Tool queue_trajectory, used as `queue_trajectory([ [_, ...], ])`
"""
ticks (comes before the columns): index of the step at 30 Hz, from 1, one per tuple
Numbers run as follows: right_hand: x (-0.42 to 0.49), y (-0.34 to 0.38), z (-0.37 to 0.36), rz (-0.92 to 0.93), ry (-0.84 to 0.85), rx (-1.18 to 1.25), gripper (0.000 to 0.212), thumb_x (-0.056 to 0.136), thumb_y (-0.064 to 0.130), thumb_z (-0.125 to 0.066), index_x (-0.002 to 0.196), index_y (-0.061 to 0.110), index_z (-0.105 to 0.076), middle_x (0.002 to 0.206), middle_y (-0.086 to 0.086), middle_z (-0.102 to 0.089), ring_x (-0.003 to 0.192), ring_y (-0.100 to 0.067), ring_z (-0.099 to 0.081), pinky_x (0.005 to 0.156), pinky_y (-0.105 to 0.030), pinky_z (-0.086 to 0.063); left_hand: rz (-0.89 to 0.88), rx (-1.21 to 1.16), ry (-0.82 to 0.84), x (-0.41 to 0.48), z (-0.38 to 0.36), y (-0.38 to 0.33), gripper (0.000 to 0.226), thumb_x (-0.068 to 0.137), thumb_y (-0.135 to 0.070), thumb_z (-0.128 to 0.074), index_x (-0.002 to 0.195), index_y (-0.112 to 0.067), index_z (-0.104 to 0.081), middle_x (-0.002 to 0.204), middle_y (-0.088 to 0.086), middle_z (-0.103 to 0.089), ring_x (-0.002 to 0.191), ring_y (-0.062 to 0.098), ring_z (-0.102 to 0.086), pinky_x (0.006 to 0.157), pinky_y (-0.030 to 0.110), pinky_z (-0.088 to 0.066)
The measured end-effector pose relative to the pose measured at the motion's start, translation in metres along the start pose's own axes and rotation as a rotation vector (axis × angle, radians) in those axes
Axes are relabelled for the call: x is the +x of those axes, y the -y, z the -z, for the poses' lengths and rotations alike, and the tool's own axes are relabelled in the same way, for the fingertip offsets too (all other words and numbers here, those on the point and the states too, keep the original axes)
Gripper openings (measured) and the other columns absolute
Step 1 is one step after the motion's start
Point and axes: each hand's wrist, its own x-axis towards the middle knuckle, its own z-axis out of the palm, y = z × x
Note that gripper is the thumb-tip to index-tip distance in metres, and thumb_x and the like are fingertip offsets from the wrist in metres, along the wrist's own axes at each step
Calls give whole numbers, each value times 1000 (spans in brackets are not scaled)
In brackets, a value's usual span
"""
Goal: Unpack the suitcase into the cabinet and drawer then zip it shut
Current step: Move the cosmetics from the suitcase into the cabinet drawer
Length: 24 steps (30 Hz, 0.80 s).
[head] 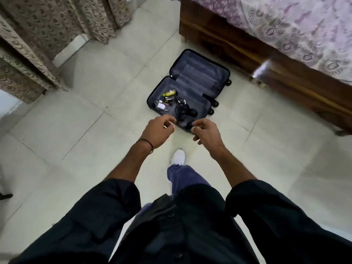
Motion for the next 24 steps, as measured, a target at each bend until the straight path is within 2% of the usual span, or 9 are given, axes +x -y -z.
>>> queue_trajectory([
  [6,107,67,-22,-90,5,3,17,91,6,-54,105,12,-62,86,-4,-68,66,-15,-62,52,-19,-45,57,118,145,117,60,-5,21,90,-20,-59,109,-25,-67,94,-2,-66,85,18,-63,79,29,-50],
  [9,154,88,-34,-135,-9,20,18,92,4,-54,108,8,-62,92,-8,-68,71,-16,-61,47,-10,-41,91,132,215,176,82,8,20,91,-21,-60,110,-22,-67,94,-2,-66,89,20,-63,83,30,-50],
  [13,227,97,-59,-212,-65,19,17,93,6,-54,107,10,-62,98,-9,-68,74,-18,-62,45,-8,-40,107,143,312,267,93,40,19,91,-20,-61,109,-21,-68,95,0,-67,92,21,-63,86,32,-51],
  [16,290,89,-83,-273,-116,-2,15,92,9,-55,103,14,-62,96,-7,-69,75,-21,-65,49,-12,-43,116,168,408,337,88,73,19,90,-19,-62,108,-19,-68,95,0,-68,93,21,-63,88,32,-51],
  [19,354,63,-110,-313,-150,-26,14,90,13,-56,101,18,-63,91,-2,-69,84,-25,-67,68,-31,-54,116,246,501,403,70,116,20,90,-19,-60,108,-19,-68,98,2,-69,94,23,-63,87,32,-50],
  [20,378,51,-120,-328,-154,-37,16,90,13,-56,103,17,-64,88,1,-67,86,-24,-66,72,-33,-53,122,268,524,425,61,134,20,91,-18,-59,109,-18,-68,99,3,-69,94,24,-63,87,31,-50],
  [21,400,38,-128,-346,-158,-48,18,90,13,-56,105,16,-65,86,3,-66,86,-22,-65,73,-30,-51,131,280,540,446,52,151,20,91,-17,-59,110,-16,-67,100,4,-69,94,24,-63,86,30,-49],
  [24,469,-12,-153,-348,-174,-94,19,90,13,-53,105,17,-65,82,6,-63,78,-16,-60,63,-20,-44,144,267,552,506,16,208,18,91,-14,-58,108,-12,-67,96,3,-66,90,22,-61,79,23,-43],
])
